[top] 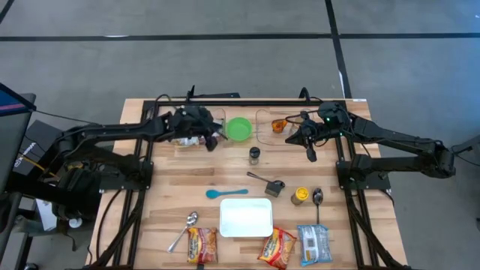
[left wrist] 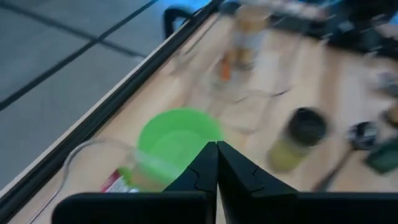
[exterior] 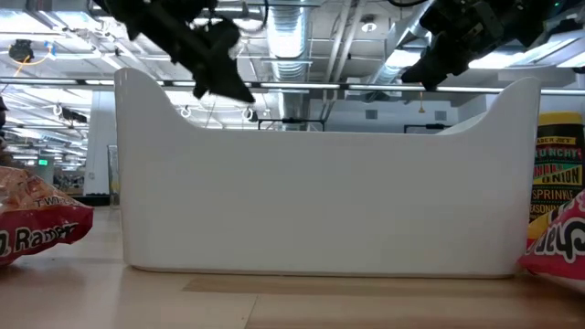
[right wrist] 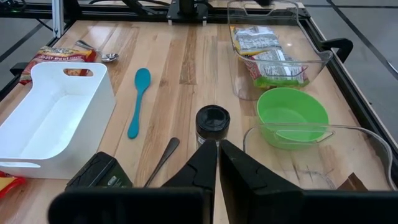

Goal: Pick & Place Food Item
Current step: Put the red noodle pack into the left transparent bin

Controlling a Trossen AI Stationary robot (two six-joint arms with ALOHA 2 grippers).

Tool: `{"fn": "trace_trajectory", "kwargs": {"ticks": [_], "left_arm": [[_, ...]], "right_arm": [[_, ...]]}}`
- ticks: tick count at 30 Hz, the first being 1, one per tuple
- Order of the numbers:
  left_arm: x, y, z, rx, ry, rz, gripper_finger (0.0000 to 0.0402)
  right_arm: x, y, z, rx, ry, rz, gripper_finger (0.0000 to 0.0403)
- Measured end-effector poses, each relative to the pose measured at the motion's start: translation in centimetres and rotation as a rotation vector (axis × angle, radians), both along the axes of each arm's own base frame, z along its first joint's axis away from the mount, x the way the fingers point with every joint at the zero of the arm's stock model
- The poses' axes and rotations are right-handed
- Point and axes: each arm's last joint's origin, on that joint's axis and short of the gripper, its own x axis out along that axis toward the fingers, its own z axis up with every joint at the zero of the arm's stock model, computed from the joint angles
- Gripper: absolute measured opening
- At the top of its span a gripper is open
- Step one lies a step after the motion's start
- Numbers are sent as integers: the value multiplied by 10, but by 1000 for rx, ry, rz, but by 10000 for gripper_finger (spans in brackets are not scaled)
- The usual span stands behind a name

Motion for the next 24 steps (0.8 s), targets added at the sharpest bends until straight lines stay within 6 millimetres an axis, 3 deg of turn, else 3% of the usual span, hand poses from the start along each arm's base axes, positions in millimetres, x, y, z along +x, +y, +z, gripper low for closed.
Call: {"fn": "trace_trajectory", "kwargs": {"ticks": [11,24], "left_arm": [[-8,-68,27,20,-114,-258,0],[-19,-154,27,1,-110,-609,0]], "right_arm": [[0,0,0,0,0,0,13],[0,0,0,0,0,1,13]]}}
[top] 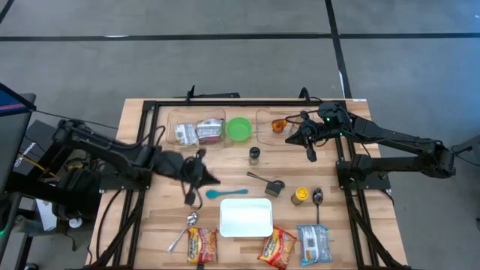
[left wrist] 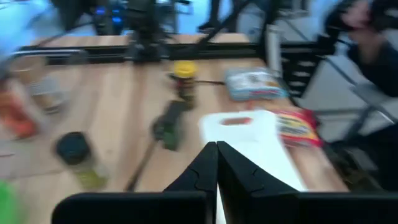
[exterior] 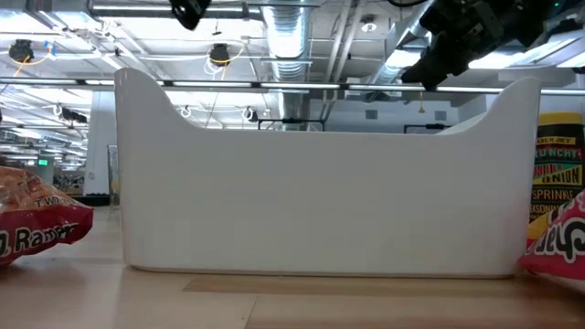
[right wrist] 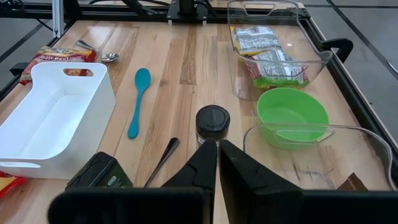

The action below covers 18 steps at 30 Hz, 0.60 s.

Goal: Pick & Place Food Item
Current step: Put the red noodle pack into the left transparent bin

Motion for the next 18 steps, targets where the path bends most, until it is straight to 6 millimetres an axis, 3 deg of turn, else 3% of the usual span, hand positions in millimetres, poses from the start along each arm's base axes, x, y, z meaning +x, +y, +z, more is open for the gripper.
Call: {"fn": "trace_trajectory", "kwargs": {"ticks": [9,18], "left_arm": [[-28,-55,-7,-47,106,-255,0],[-57,-88,-11,-22,155,-433,0]], "right_arm": [[0,0,0,0,0,-1,13],[0,0,0,3,0,-2,13]]}}
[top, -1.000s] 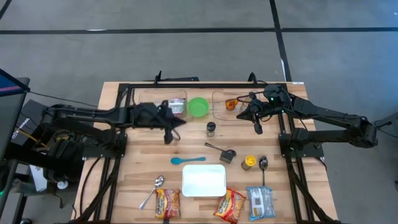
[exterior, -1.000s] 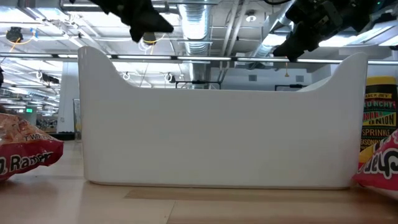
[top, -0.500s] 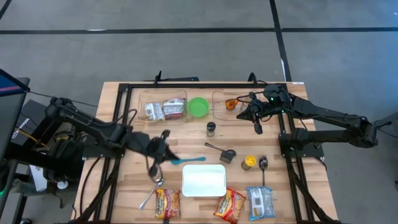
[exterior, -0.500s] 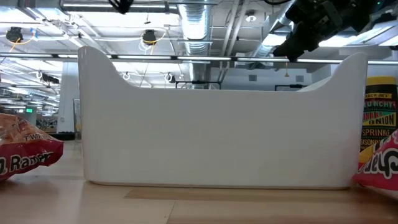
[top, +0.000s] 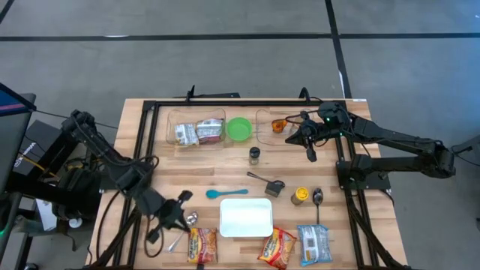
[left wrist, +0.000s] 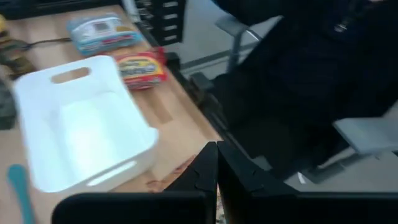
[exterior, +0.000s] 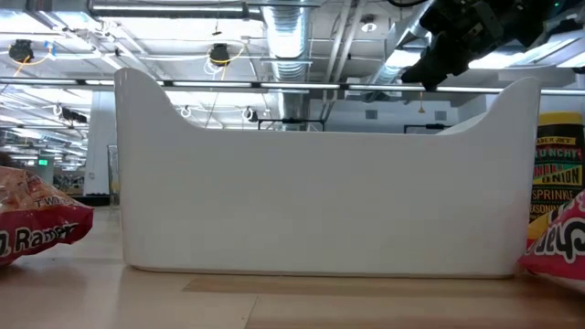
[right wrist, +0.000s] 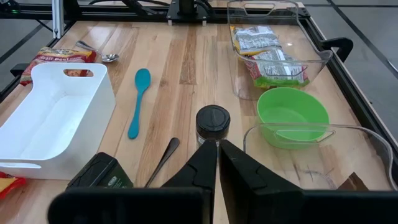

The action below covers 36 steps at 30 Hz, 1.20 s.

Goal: Pick & Place Food Item
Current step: Put the red noodle pack into the left transparent bin

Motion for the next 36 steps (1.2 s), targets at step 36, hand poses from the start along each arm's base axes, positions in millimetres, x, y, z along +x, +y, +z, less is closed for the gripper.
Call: {"fn": "trace_trajectory", "kwargs": {"ticks": [36], "left_arm": [[18,-15,-48,-401,306,838,0]], "right_arm": [[0,0,0,-4,0,2,13]]}}
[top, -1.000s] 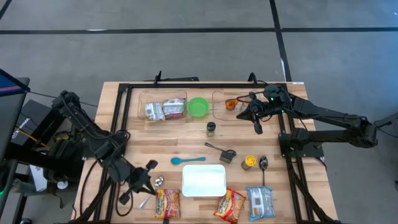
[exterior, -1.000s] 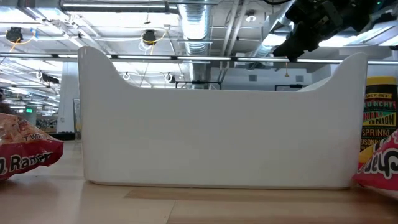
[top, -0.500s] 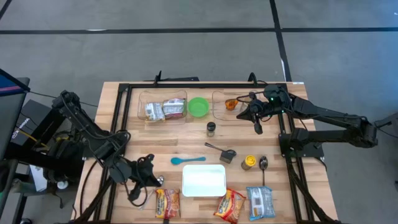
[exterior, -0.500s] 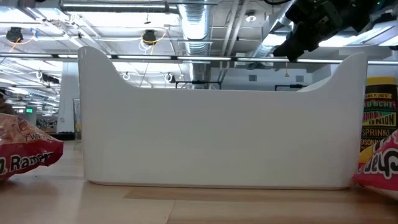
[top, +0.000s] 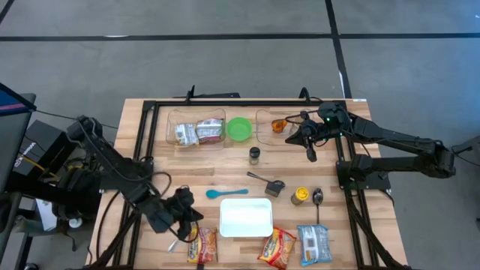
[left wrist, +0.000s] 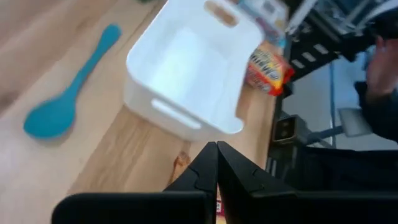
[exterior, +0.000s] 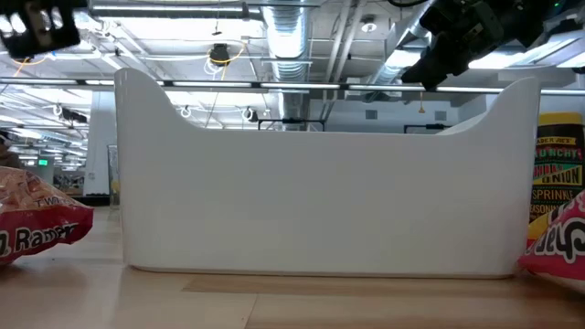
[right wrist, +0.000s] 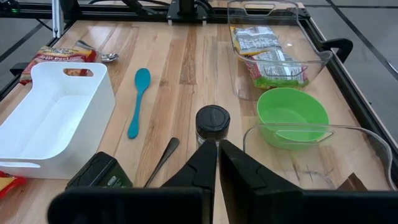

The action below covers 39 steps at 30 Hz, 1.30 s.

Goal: Pick & Place Food Item
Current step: Put the red noodle pack into the left transparent bin

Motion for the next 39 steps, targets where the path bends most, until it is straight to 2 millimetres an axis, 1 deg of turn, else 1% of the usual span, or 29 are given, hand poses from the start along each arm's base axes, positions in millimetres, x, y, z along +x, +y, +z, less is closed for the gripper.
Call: {"fn": "trace_trajectory", "kwargs": {"ticks": [6,11,15,20,24,29,33,39], "left_arm": [[6,-9,-25,-110,140,77,0],[-1,-5,-41,-159,319,184,0],[-7,-2,-45,-189,411,250,0],[-9,-6,-45,-208,408,252,0],[-10,-14,-42,-225,348,212,0],[-12,-28,-35,-218,214,126,0],[-7,-37,-25,-193,51,54,0],[6,-48,-2,-134,-221,-109,0]], "right_arm": [[0,0,0,0,0,0,13],[0,0,0,0,0,0,13],[0,0,0,0,0,0,13],[0,0,0,0,0,0,13],[0,0,0,0,0,0,13],[0,0,0,0,0,0,13],[0,0,0,0,0,-1,13],[0,0,0,0,0,0,13]]}}
